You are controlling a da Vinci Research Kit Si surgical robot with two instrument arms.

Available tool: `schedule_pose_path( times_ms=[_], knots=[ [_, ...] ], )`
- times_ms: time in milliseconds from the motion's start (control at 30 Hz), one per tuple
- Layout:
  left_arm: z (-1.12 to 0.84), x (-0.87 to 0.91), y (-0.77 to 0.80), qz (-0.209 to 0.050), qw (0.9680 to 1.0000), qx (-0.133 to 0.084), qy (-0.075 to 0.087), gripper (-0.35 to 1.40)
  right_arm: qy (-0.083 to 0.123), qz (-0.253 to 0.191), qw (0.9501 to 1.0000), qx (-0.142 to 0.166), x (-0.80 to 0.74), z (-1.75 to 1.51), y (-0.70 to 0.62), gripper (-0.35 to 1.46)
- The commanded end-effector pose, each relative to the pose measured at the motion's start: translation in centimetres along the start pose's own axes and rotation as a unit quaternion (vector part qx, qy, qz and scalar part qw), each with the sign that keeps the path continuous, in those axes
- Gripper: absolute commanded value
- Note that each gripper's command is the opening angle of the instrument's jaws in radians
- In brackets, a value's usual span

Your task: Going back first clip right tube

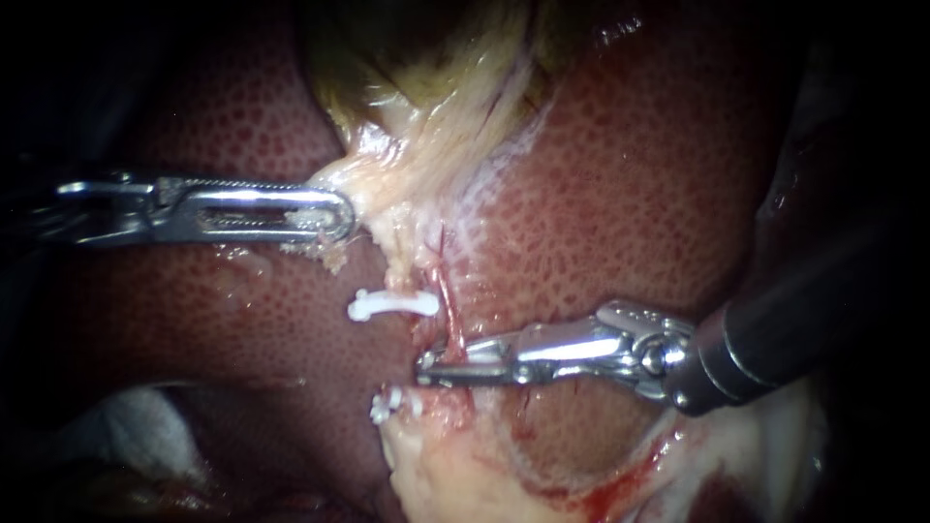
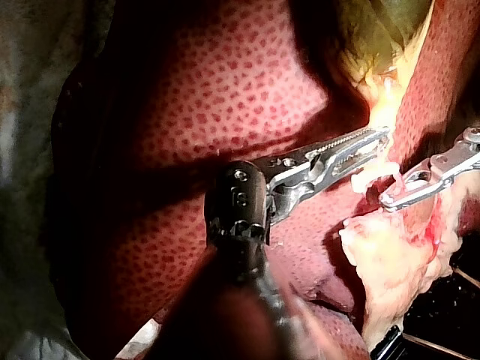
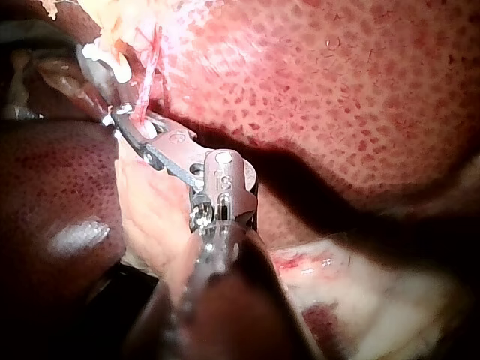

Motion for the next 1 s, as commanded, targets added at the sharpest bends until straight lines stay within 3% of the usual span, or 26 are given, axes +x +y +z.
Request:
schedule_pose_path(
  times_ms=[33, 433, 500, 567, 600, 700, 900, 1000],
  knots=[
    [0.0, 0.0, 0.0, 0.0, 1.0, 0.0, 0.0, -0.35, -0.001, 0.0, 1.0, -0.001, -0.01, 0.0, 0.0, -0.35],
    [0.01, 0.0, -0.01, 0.0, 1.0, 0.0, 0.0, -0.35, -0.007, 0.004, 1.0, 0.002, -0.05, 0.06, 0.01, -0.35],
    [0.01, 0.0, -0.01, 0.0, 1.0, 0.0, 0.0, -0.35, 0.003, -0.075, 0.9971, 0.014, -0.08, 0.14, 0.02, 0.03],
    [0.01, 0.0, -0.01, 0.0, 1.0, 0.0, 0.0, -0.35, 0.011, -0.083, 0.9963, 0.018, -0.06, 0.2, 0.03, 0.38],
    [0.01, 0.0, -0.01, 0.0, 1.0, 0.0, 0.0, -0.35, 0.012, -0.098, 0.995, 0.017, -0.03, 0.24, 0.03, 0.44],
    [0.01, 0.0, -0.01, 0.0, 1.0, 0.0, 0.0, -0.35, 0.029, -0.126, 0.9916, -0.007, 0.03, 0.3, 0.06, 0.49],
    [0.0, 0.0, -0.01, 0.0, 1.0, 0.0, 0.0, -0.35, 0.032, -0.162, 0.9861, -0.016, 0.07, 0.24, 0.16, 0.49],
    [0.0, 0.0, -0.01, 0.0, 1.0, 0.0, 0.0, -0.35, 0.036, -0.163, 0.9857, -0.022, 0.08, 0.16, 0.23, 0.49]
  ],
)
